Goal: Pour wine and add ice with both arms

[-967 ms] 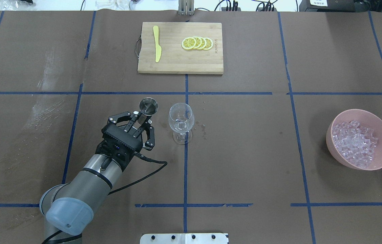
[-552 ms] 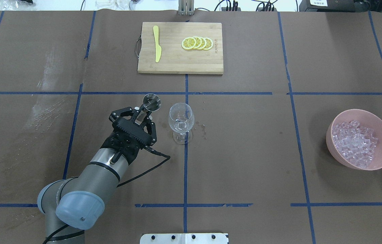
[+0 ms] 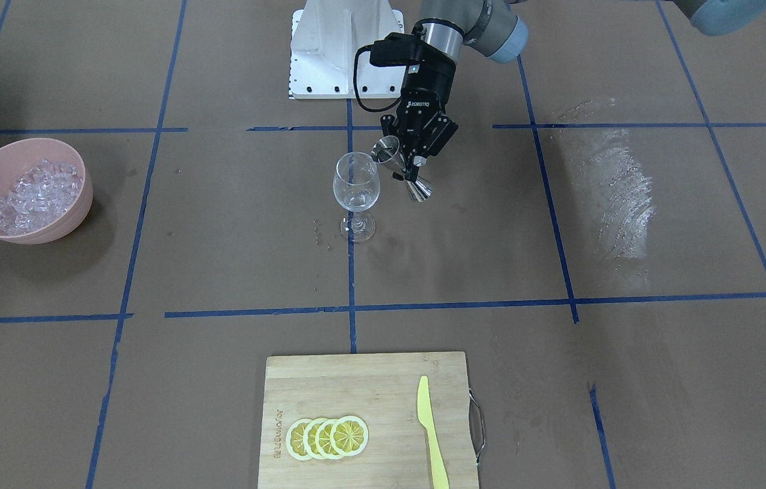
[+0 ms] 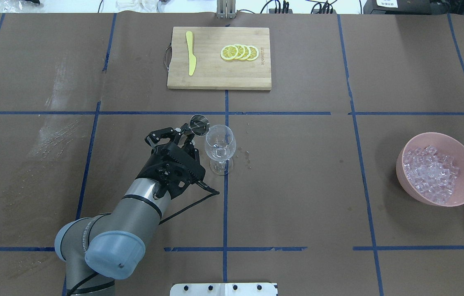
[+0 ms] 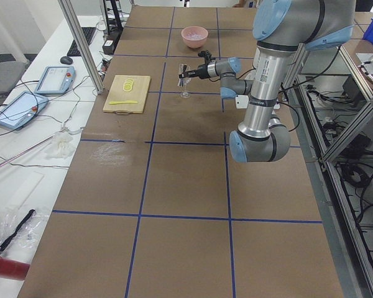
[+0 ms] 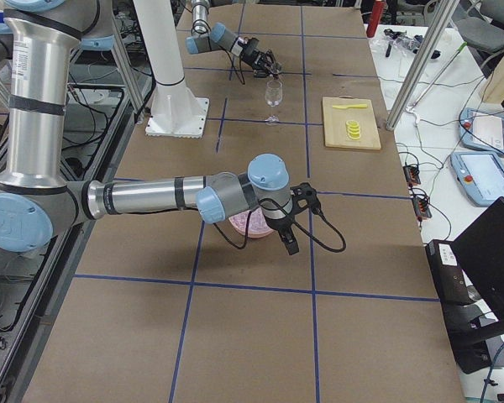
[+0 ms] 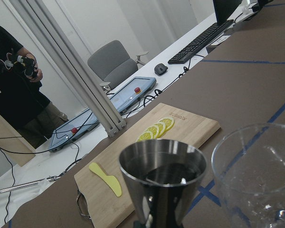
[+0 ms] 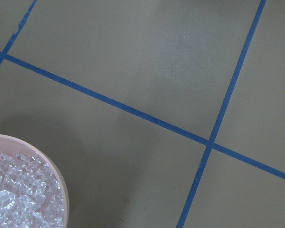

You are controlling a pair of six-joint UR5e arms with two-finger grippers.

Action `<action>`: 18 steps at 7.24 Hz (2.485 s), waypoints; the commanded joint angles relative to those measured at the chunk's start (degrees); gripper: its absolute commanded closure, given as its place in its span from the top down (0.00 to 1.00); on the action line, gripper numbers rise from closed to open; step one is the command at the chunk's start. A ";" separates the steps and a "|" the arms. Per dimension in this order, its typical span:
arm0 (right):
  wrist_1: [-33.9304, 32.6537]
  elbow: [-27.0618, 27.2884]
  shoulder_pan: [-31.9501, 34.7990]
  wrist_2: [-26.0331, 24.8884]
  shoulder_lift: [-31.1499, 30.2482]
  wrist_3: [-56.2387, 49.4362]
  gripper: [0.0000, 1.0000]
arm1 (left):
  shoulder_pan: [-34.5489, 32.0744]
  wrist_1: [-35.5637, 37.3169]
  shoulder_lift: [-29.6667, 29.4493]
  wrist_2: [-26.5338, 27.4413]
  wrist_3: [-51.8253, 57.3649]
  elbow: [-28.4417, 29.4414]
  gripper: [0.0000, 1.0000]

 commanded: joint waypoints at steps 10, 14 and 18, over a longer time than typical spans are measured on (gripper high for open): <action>0.00 -0.29 0.35 0.09 0.00 2.37 1.00 | -1.09 0.22 -1.24 6.24 35.05 0.00 0.00; 0.00 -0.29 0.44 0.17 -0.52 2.37 1.00 | -0.83 0.22 -2.11 10.38 45.77 0.00 0.00; 0.00 -0.38 0.62 0.26 -0.97 2.46 1.00 | -0.57 0.05 -2.99 13.81 57.46 0.44 0.00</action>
